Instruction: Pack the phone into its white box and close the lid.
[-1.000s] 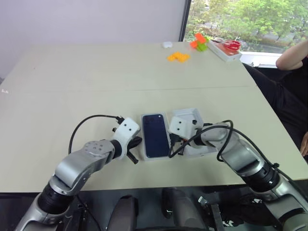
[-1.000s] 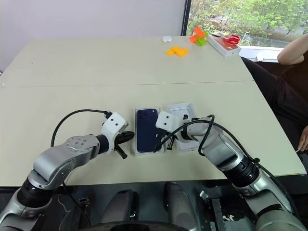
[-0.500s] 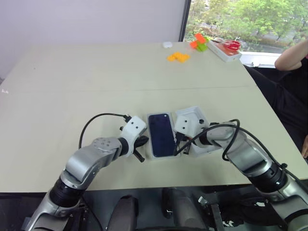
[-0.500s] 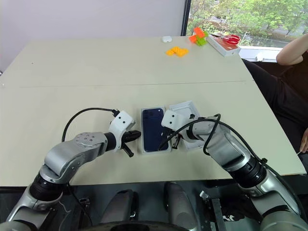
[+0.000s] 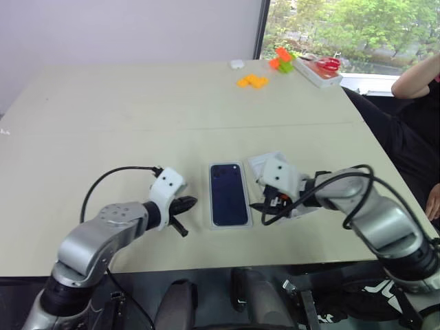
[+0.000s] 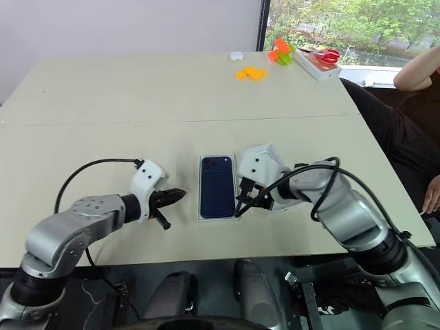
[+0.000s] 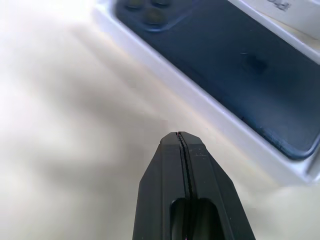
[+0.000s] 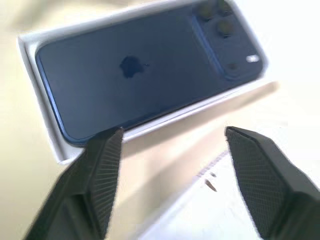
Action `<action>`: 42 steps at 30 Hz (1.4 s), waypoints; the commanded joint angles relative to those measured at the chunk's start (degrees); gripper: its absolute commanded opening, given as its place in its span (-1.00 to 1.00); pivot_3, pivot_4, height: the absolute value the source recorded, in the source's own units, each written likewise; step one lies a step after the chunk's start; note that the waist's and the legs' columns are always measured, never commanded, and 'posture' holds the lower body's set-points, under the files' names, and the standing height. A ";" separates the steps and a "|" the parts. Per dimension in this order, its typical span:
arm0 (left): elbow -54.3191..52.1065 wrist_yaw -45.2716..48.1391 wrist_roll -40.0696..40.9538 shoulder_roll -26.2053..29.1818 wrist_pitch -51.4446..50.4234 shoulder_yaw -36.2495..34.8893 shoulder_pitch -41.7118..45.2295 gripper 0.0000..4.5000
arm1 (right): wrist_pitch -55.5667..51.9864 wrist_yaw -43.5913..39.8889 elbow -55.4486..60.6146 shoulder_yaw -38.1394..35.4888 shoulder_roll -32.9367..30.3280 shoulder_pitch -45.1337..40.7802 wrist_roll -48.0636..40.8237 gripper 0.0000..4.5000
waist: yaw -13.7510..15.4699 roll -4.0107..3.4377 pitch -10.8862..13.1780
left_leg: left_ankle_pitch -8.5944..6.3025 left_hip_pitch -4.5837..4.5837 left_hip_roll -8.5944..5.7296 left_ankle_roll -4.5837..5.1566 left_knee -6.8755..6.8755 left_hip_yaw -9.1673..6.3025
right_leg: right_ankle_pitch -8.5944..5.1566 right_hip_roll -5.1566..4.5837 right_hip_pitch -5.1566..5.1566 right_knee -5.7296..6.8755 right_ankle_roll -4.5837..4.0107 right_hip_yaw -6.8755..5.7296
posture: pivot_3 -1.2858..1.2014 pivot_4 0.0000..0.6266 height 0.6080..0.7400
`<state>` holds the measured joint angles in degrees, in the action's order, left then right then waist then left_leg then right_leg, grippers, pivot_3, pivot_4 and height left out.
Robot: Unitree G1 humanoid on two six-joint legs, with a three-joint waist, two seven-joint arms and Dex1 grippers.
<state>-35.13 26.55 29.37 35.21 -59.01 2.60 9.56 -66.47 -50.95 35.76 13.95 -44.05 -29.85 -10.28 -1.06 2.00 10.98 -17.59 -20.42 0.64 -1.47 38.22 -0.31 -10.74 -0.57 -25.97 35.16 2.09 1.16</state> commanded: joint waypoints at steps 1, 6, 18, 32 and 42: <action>-1.69 4.47 -0.26 1.78 6.74 -1.11 -1.65 -1.00 | -11.67 3.37 0.94 -2.47 1.80 -2.34 -2.87 0.42 | 0.03 0.00 0.00 | 0.00 0.00 0.00 0.00 0.00 0.00 | 0.00 -0.01 0.00 0.00 0.00 0.00 | 0.03 -0.52 0.98; -2.04 13.90 -3.40 7.62 18.51 1.56 -4.17 -1.00 | -25.50 9.08 -1.50 -2.89 5.85 -5.54 -4.80 0.42 | 0.00 -0.02 0.00 | 0.00 -0.04 0.01 0.00 0.00 0.02 | 0.00 -0.01 -0.05 -0.02 -0.03 0.02 | 0.03 -0.52 0.98; -0.37 24.04 -3.76 12.09 27.16 0.38 -7.60 -1.00 | -26.03 23.47 -10.00 -6.13 11.24 -5.74 -12.14 0.32 | -0.15 -0.02 0.00 | -0.01 -0.09 0.02 0.02 -0.01 0.07 | 0.00 -0.02 -0.08 -0.04 0.00 0.06 | 0.03 -0.52 0.98; 1.27 21.14 -2.69 10.48 26.64 -5.14 -11.17 -1.00 | -26.03 35.88 -13.57 -17.76 13.67 -12.89 -24.56 -0.97 | -0.94 -0.06 0.02 | -0.01 -0.10 0.08 0.02 -0.01 0.10 | 0.01 0.02 -0.14 0.00 0.02 0.09 | 0.03 -0.52 0.98; 11.84 15.73 -4.20 9.25 28.30 -15.65 -9.55 -1.00 | -26.03 51.68 -18.62 -39.30 46.81 -14.07 -58.93 -0.97 | -1.45 -0.07 0.01 | -0.09 -0.13 0.76 0.17 -0.08 0.03 | 0.23 0.53 -0.27 0.03 0.09 0.09 | 0.03 -0.52 0.98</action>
<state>-23.37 42.50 24.72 44.47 -31.86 -10.89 -1.17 -92.12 -5.35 18.60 -23.03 -0.48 -43.73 -63.03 -2.51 1.93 11.00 -17.68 -20.56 1.42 -1.29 38.15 -0.28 -10.49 -0.02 -26.25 35.20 2.16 1.25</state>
